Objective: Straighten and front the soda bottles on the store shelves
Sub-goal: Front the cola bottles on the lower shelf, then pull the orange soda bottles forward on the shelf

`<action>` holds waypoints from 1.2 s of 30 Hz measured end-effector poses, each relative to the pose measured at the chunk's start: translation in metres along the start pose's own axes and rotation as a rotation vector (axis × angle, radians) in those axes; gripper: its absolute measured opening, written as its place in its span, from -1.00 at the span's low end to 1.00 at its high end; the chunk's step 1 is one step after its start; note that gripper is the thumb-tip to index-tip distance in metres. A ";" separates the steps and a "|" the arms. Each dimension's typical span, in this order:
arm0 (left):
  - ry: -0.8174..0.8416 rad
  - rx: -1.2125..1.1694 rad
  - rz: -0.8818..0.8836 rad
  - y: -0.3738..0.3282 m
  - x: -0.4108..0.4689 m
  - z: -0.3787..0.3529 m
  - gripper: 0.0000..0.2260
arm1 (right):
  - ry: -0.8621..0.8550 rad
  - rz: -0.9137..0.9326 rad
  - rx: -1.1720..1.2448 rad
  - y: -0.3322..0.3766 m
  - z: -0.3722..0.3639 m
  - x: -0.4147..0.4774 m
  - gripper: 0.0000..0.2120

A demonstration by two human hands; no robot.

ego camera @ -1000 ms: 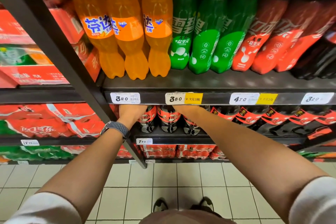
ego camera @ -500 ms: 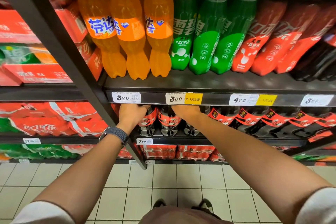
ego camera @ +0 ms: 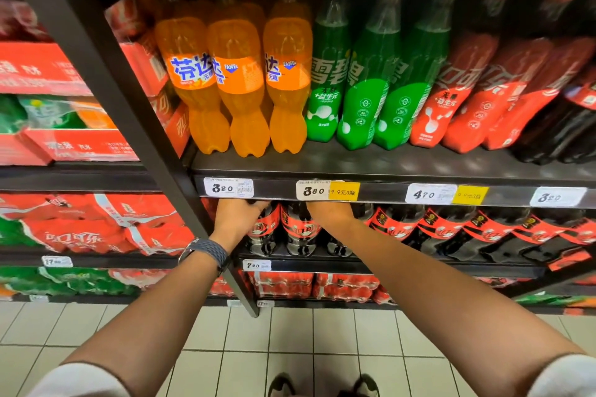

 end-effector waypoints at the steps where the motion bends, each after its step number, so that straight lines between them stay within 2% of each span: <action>1: 0.005 -0.009 -0.013 -0.001 -0.001 0.000 -0.72 | -0.027 0.007 -0.005 0.001 -0.003 0.005 -0.75; 3: 0.018 -0.031 -0.035 -0.003 -0.003 0.001 -0.67 | -0.070 0.052 0.057 0.008 -0.005 0.006 -0.72; 8: 0.006 -0.111 -0.043 -0.015 -0.020 0.010 -0.63 | -0.121 -0.127 0.431 -0.006 0.000 -0.020 -0.60; 10: -0.049 -0.108 -0.050 -0.022 -0.034 0.022 -0.68 | -0.087 -0.107 0.438 -0.005 -0.002 -0.040 -0.53; 12: -0.048 -0.039 -0.072 -0.032 -0.051 0.036 -0.64 | -0.099 0.018 0.348 0.002 0.007 -0.066 -0.42; 14: 0.078 0.107 -0.065 -0.043 -0.062 0.046 -0.70 | -0.116 0.158 0.293 0.008 0.021 -0.085 -0.44; 16: 0.250 0.260 -0.019 -0.055 -0.066 0.060 -0.58 | -0.060 0.230 0.293 0.015 0.046 -0.093 -0.61; 18: 0.324 0.286 -0.055 -0.079 -0.064 0.079 -0.54 | -0.094 0.270 0.343 0.019 0.082 -0.093 -0.67; 20: 0.272 0.256 -0.171 -0.118 -0.059 0.105 -0.62 | -0.235 0.279 0.363 0.019 0.128 -0.085 -0.66; 24: 0.060 0.177 -0.403 -0.186 -0.042 0.154 -0.73 | -0.523 0.343 0.399 0.020 0.215 -0.069 -0.72; 28: -0.268 0.432 -0.697 -0.225 -0.034 0.187 -0.71 | -0.761 0.410 0.281 0.020 0.276 -0.066 -0.68; 30: -0.368 0.585 -0.790 -0.236 -0.030 0.194 -0.74 | -0.857 0.388 0.153 0.020 0.294 -0.067 -0.73; 32: -0.392 0.718 -0.824 -0.245 -0.024 0.196 -0.83 | -0.855 0.321 0.010 0.018 0.303 -0.061 -0.80; 33: -0.376 0.768 -0.827 -0.249 -0.019 0.196 -0.85 | -0.816 0.274 -0.044 0.018 0.305 -0.055 -0.75; 36: -0.261 0.823 -0.749 -0.257 -0.001 0.190 -0.72 | -0.633 0.182 -0.064 0.017 0.306 -0.031 -0.61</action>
Point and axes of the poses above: each hand's wrist, its own x-axis towards the middle knuckle, its own z-axis out of the back of the hand, y = z × x, the point moved 6 cm from there along x, towards the middle knuckle, and after that the axes turned 3 degrees about -y, right-handed, at the moved point
